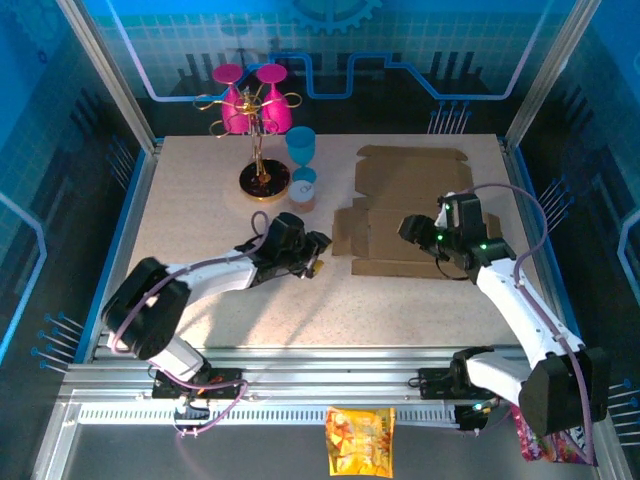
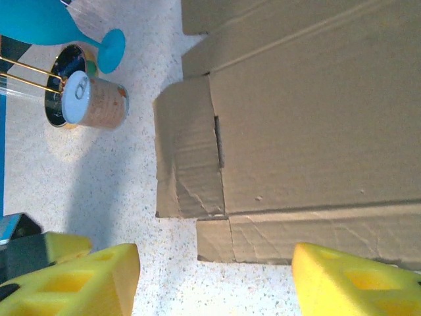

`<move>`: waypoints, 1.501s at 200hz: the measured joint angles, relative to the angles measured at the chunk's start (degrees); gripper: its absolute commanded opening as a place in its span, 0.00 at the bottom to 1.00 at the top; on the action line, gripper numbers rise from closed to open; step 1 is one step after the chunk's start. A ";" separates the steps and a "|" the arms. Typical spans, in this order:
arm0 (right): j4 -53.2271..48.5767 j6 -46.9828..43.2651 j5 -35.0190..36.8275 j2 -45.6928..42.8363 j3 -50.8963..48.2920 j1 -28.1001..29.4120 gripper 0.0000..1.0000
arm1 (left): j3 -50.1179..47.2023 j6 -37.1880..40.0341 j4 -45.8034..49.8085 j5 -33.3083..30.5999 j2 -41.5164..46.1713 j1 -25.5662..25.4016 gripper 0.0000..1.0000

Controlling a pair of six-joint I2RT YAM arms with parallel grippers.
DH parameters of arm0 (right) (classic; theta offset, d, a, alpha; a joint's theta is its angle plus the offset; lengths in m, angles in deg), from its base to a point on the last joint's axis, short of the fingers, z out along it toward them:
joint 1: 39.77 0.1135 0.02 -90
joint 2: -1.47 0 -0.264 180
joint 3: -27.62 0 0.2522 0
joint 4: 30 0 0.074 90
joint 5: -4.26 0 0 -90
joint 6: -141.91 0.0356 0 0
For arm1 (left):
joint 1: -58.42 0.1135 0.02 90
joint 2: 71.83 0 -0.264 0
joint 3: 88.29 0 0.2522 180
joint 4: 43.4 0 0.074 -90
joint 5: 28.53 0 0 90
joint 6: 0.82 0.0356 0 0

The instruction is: Fold the paper box

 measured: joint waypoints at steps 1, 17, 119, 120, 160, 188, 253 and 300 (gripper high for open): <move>0.04 0.11 -0.09 0.00 -0.07 -0.09 0.63 | 0.00 -0.35 -0.55 0.00 -0.39 -0.13 0.56; 0.85 1.33 -1.46 -0.02 -0.22 -1.05 0.63 | 0.42 -3.37 -4.98 0.00 -4.42 -1.42 0.57; 3.43 5.35 -5.97 -3.76 -3.21 -2.75 0.63 | 4.79 -10.21 -16.39 -1.64 -14.36 -3.54 0.49; 3.43 5.35 -5.99 -3.76 -3.21 -2.78 0.63 | 4.81 -10.19 -16.39 -1.70 -14.45 -3.54 0.49; 3.45 5.75 -6.84 -3.76 -3.32 -3.19 0.63 | 4.85 -10.78 -17.64 -3.02 -17.00 -3.54 0.51; 3.56 5.99 -7.34 -3.78 -3.58 -3.32 0.63 | 4.96 -10.84 -18.27 -3.87 -17.81 -3.54 0.52; 3.80 6.43 -7.54 -3.89 -4.39 -3.45 0.67 | 5.05 -13.75 -22.84 -7.45 -21.18 -3.54 0.04; -0.39 12.48 -5.38 -6.40 -5.01 -4.63 0.73 | 4.83 -15.30 -26.62 -9.31 -21.11 -3.54 0.00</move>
